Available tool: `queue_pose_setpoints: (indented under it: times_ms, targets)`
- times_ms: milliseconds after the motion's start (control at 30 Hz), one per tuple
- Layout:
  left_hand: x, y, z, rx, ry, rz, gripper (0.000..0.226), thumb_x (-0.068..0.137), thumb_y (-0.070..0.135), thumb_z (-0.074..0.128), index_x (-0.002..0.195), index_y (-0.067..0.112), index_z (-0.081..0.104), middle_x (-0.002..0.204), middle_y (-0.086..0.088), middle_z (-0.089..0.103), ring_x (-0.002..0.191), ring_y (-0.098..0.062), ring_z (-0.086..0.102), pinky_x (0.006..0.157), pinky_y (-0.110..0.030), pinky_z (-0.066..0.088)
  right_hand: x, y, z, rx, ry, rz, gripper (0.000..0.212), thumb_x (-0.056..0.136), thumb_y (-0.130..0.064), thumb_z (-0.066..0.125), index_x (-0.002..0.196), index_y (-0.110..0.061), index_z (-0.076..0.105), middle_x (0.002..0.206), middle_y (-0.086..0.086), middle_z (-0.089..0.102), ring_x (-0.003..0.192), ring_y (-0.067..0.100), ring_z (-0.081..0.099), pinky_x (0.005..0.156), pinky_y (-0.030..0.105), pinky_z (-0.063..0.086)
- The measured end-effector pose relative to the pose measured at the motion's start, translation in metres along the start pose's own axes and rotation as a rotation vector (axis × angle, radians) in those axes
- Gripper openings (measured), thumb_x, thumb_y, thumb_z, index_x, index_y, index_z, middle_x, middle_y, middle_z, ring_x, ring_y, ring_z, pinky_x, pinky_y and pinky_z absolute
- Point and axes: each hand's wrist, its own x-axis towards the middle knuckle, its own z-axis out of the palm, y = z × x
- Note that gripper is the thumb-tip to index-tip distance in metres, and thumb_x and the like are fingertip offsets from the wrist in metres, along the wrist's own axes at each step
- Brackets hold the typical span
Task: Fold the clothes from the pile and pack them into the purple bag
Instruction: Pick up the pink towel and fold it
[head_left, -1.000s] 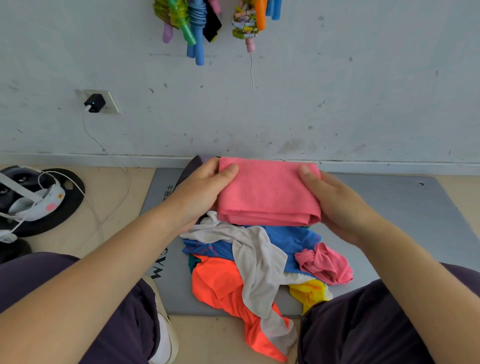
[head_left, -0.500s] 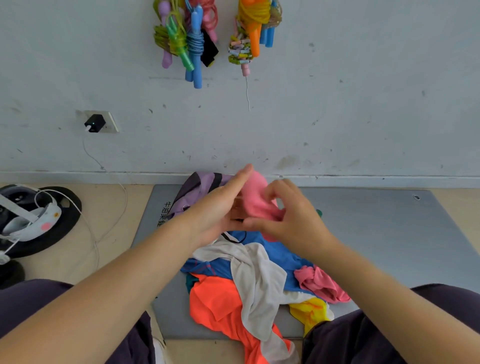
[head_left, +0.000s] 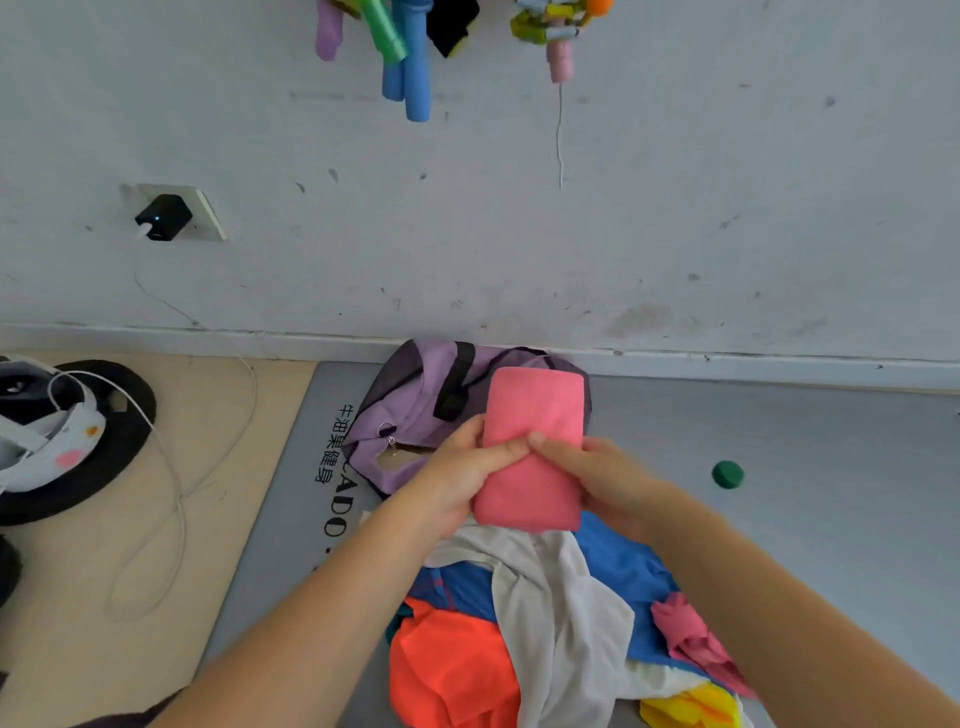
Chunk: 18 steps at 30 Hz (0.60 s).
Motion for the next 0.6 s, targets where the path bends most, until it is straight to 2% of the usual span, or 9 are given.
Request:
queue_pose_setpoints:
  times_ms: [100,200,267,333,400,433,500,567,600]
  targets:
    - [0.035,-0.014,-0.028,0.080,-0.034,-0.051,0.037,0.084,0.013,0.074,0.118,0.013,0.062,0.115,-0.010,0.071,0.103,-0.023,0.070,0.084,-0.035,0.057,0.046,0.022,-0.013,0.171,-0.053,0.115,0.069,0.070,-0.041,0.078,0.124,-0.002,0.060,0.115,0.013,0.071,0.107,0.027,0.068,0.087,0.039,0.056]
    - [0.062,-0.033,-0.053,0.060,-0.044,-0.069,0.033,0.084,0.009,0.073,0.116,0.013,0.064,0.113,-0.010,0.072,0.102,-0.022,0.070,0.080,-0.031,0.058,0.079,0.043,-0.018,0.227,-0.139,0.246,0.064,0.075,-0.043,0.075,0.126,-0.008,0.060,0.120,0.012,0.069,0.110,0.026,0.067,0.080,0.037,0.058]
    - [0.076,-0.047,-0.065,0.082,-0.033,-0.059,0.027,0.086,0.015,0.073,0.112,0.014,0.066,0.108,-0.005,0.074,0.098,-0.017,0.072,0.075,-0.025,0.057,0.098,0.056,-0.014,0.234,-0.139,0.258,0.061,0.074,-0.043,0.075,0.124,-0.010,0.061,0.118,0.012,0.070,0.107,0.026,0.068,0.075,0.035,0.058]
    - [0.091,-0.058,-0.077,0.277,0.068,-0.007,0.016,0.089,0.029,0.071,0.102,0.020,0.069,0.096,0.006,0.075,0.086,0.001,0.069,0.068,-0.011,0.051,0.114,0.062,-0.014,0.244,-0.039,0.214,0.059,0.071,-0.039,0.077,0.120,-0.009,0.063,0.111,0.012,0.073,0.101,0.026,0.071,0.071,0.034,0.059]
    - [0.107,-0.066,-0.097,0.663,0.235,0.107,0.017,0.091,0.042,0.064,0.096,0.026,0.068,0.095,0.015,0.069,0.087,0.008,0.063,0.070,-0.005,0.044,0.130,0.064,-0.018,0.225,0.096,0.141,0.061,0.068,-0.038,0.079,0.119,-0.009,0.063,0.107,0.010,0.074,0.097,0.026,0.072,0.071,0.035,0.059]
    - [0.114,-0.069,-0.109,0.857,0.282,0.166,0.022,0.093,0.044,0.060,0.099,0.024,0.069,0.098,0.015,0.067,0.092,0.003,0.061,0.077,-0.011,0.045,0.137,0.063,-0.020,0.218,0.134,0.099,0.061,0.067,-0.038,0.078,0.119,-0.010,0.063,0.107,0.010,0.074,0.097,0.026,0.072,0.070,0.035,0.059]
    - [0.125,-0.074,-0.132,1.141,0.260,0.203,0.039,0.095,0.050,0.050,0.101,0.017,0.070,0.100,0.005,0.067,0.095,-0.012,0.061,0.085,-0.030,0.048,0.150,0.059,-0.022,0.229,0.135,0.020,0.057,0.069,-0.039,0.078,0.117,-0.012,0.064,0.109,0.010,0.073,0.097,0.026,0.071,0.066,0.034,0.058]
    - [0.135,-0.078,-0.149,1.312,0.204,0.137,0.055,0.096,0.059,0.037,0.092,0.016,0.072,0.092,-0.003,0.071,0.090,-0.022,0.063,0.081,-0.037,0.049,0.163,0.053,-0.018,0.239,0.103,-0.031,0.050,0.073,-0.037,0.078,0.115,-0.013,0.065,0.108,0.008,0.074,0.096,0.024,0.072,0.068,0.034,0.059]
    - [0.139,-0.079,-0.154,1.395,0.187,0.088,0.061,0.097,0.062,0.031,0.095,0.017,0.073,0.094,-0.006,0.072,0.092,-0.025,0.064,0.082,-0.038,0.049,0.169,0.050,-0.013,0.207,0.098,-0.052,0.045,0.075,-0.036,0.078,0.113,-0.014,0.066,0.106,0.006,0.075,0.095,0.022,0.072,0.071,0.035,0.059]
